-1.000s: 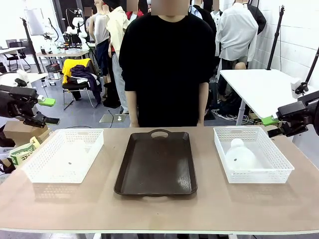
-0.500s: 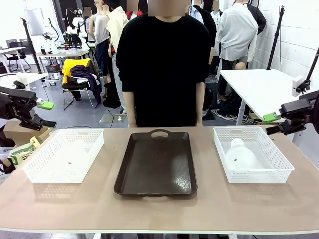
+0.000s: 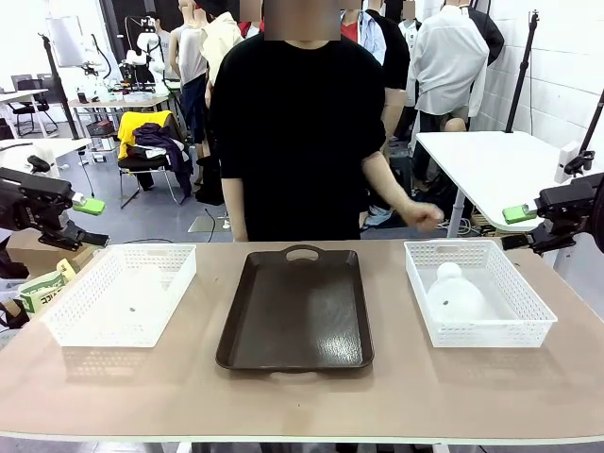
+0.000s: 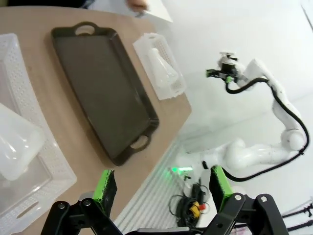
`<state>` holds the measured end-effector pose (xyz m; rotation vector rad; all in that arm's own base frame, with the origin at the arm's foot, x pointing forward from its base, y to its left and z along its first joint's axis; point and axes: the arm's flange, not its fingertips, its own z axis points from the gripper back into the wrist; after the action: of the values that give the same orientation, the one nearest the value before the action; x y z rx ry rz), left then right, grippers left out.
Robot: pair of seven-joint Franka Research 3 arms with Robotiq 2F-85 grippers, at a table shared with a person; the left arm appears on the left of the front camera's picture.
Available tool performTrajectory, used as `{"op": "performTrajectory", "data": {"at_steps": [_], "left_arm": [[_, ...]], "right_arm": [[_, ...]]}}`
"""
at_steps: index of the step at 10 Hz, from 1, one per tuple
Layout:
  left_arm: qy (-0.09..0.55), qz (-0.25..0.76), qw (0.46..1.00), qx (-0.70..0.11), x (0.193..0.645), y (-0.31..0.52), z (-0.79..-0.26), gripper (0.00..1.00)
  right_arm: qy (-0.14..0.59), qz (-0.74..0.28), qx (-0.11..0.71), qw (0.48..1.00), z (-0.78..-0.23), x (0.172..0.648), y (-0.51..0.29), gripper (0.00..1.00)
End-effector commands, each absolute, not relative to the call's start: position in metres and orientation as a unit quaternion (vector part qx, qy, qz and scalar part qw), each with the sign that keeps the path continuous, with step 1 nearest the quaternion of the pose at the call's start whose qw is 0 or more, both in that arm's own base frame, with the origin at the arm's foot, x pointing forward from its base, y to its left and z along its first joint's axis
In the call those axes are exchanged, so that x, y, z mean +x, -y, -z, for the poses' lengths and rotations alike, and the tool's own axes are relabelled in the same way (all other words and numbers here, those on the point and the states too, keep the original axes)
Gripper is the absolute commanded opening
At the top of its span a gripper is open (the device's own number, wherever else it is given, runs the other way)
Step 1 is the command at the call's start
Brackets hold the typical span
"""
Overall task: Prepare the laboratory tools.
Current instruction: Pick up the Big flask that the person points to.
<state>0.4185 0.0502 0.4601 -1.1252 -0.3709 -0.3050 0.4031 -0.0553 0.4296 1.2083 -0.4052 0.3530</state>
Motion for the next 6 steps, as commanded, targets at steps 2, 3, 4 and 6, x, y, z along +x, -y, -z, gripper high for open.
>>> {"op": "performTrajectory", "data": {"at_steps": [2, 3, 4, 6], "left_arm": [[0.158, 0.146, 0.807, -0.550, 0.4168, -0.0497, -0.4614, 1.00], [0.158, 0.146, 0.807, -0.550, 0.4168, -0.0497, -0.4614, 1.00], [0.158, 0.146, 0.807, -0.550, 0.4168, -0.0497, -0.4614, 1.00], [0.158, 0.146, 0.807, -0.550, 0.4168, -0.0497, -0.4614, 1.00]], "right_arm": [[0.187, -0.168, 0.554, 0.794, -0.4322, 0.4019, 0.0542, 1.00], [0.187, -0.168, 0.554, 0.794, -0.4322, 0.4019, 0.0542, 1.00], [0.187, -0.168, 0.554, 0.794, -0.4322, 0.4019, 0.0542, 1.00], [0.187, -0.168, 0.554, 0.794, -0.4322, 0.4019, 0.0542, 1.00]]}}
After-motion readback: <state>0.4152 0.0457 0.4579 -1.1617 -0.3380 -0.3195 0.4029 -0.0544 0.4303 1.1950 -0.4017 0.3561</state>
